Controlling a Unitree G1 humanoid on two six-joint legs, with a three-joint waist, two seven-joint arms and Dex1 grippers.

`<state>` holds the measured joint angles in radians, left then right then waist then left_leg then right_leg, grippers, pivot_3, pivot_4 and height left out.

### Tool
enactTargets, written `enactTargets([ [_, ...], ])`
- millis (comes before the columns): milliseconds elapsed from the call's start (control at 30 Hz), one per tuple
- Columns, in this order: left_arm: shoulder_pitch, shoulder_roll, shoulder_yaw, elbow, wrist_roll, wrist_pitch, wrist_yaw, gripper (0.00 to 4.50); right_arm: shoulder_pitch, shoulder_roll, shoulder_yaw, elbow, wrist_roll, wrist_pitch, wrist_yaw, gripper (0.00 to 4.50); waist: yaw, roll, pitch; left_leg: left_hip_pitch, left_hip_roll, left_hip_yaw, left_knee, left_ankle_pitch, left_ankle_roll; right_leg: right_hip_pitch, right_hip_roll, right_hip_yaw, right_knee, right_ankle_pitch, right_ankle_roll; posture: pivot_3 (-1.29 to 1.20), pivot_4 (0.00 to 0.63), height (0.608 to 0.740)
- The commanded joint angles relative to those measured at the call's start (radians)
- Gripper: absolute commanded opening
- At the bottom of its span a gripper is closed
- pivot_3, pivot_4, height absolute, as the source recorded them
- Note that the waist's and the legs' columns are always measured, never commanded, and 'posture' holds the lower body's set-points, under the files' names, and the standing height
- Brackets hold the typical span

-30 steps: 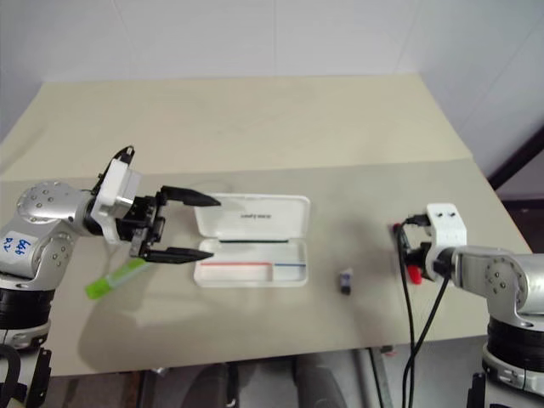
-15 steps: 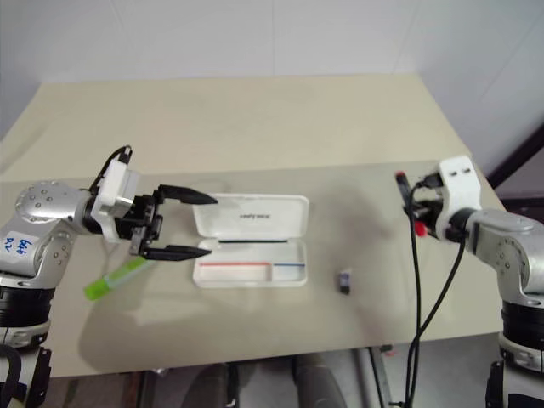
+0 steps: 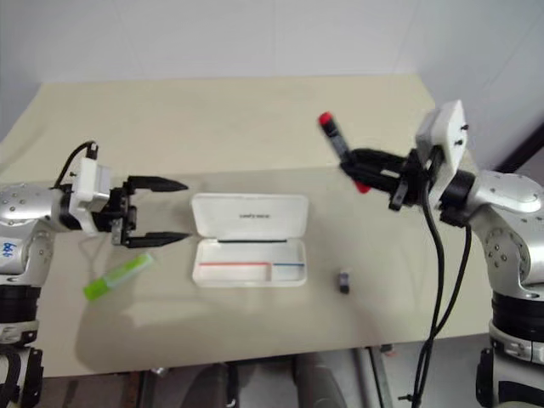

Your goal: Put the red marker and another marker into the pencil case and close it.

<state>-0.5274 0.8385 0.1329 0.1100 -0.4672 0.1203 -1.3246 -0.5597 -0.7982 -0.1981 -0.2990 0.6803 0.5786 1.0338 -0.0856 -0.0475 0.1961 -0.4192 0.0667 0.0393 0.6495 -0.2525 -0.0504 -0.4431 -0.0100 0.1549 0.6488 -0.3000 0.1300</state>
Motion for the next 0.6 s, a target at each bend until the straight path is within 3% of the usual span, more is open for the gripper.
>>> enactTargets([
  [33, 0.023, 0.031, 0.053, 0.005, -0.007, -0.018, -0.005, 4.5, -0.042, -0.019, 0.037, -0.088, 0.081, 0.066, 0.032, 0.59, 0.001, 0.0, 0.0, 0.0, 0.0, 0.0, 0.0, 0.0, 0.0, 0.0, 0.0, 0.0, 0.0, 0.0, 0.0, 0.0, 0.15, 0.74],
  [300, 0.094, 0.058, 0.099, -0.009, -0.009, -0.018, 0.005, 4.5, -0.056, 0.035, 0.198, -0.149, 0.052, 0.156, -0.055, 0.59, 0.001, 0.0, 0.0, 0.001, 0.0, 0.0, 0.003, 0.0, 0.0, 0.0, 0.0, 0.0, 0.004, -0.001, -0.001, 0.0, 0.15, 0.74],
  [467, 0.129, 0.069, 0.115, -0.039, -0.012, -0.014, 0.011, 4.5, -0.047, 0.073, 0.383, -0.115, -0.147, 0.013, -0.041, 0.59, 0.001, -0.001, 0.0, 0.0, 0.0, 0.0, 0.003, 0.0, 0.0, -0.001, 0.0, 0.0, 0.004, -0.001, -0.001, 0.0, 0.15, 0.74],
  [600, 0.137, 0.07, 0.12, -0.055, -0.013, -0.005, 0.017, 4.5, -0.051, 0.112, 0.449, -0.068, -0.25, -0.064, -0.046, 0.59, 0.0, 0.0, 0.0, 0.001, 0.0, 0.001, 0.003, 0.0, 0.0, -0.001, 0.0, 0.0, 0.004, -0.001, -0.001, 0.0, 0.15, 0.74],
])
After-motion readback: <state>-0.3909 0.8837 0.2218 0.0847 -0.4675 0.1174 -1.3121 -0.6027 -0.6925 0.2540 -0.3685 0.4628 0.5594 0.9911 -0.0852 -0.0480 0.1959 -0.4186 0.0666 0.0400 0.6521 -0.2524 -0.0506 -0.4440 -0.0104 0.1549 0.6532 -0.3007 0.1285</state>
